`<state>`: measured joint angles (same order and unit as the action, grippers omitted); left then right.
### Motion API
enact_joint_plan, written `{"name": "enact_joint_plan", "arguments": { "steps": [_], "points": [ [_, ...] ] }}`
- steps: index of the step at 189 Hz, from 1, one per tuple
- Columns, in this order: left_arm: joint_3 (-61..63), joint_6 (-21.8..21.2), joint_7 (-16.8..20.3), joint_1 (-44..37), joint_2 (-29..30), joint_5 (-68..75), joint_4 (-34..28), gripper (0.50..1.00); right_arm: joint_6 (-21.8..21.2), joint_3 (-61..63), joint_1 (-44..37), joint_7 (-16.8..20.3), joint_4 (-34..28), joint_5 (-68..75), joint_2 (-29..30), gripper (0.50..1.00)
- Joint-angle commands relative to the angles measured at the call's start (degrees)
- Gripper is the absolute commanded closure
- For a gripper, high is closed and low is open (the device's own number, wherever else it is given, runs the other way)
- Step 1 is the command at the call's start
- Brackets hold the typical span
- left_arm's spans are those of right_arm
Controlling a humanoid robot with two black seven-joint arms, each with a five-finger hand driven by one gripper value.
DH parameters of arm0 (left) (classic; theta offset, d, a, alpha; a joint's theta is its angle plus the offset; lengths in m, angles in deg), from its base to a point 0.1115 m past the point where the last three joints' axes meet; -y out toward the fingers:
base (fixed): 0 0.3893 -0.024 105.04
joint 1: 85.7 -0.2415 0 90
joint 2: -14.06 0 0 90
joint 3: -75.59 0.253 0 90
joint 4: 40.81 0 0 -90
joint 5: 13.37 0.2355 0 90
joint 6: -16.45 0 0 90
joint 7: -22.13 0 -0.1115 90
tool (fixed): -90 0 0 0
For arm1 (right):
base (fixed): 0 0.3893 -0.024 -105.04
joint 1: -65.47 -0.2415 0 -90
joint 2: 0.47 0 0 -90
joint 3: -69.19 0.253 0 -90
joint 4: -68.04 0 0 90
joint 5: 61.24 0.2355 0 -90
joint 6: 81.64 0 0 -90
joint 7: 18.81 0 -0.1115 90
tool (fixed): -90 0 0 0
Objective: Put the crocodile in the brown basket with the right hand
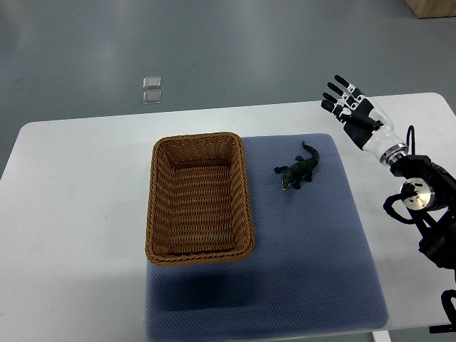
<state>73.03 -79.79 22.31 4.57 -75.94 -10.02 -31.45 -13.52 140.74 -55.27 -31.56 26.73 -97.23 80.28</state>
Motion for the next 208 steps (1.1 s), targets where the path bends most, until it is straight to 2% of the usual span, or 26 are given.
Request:
{"name": "enact_joint_plan", "arguments": {
  "steps": [1,208],
  "points": [
    [0.0,0.0,0.0,0.0,0.0,0.0,-0.1,0.5,0.0,-0.1,0.1,0.0,0.0,-0.1,0.0,0.572],
    [-0.1,0.0,0.0,-0.2,0.0,0.0,0.0,0.5,-0.2,0.0,-1.7,-0.1,0.1,-0.5,-0.9,0.572]
  ]
}}
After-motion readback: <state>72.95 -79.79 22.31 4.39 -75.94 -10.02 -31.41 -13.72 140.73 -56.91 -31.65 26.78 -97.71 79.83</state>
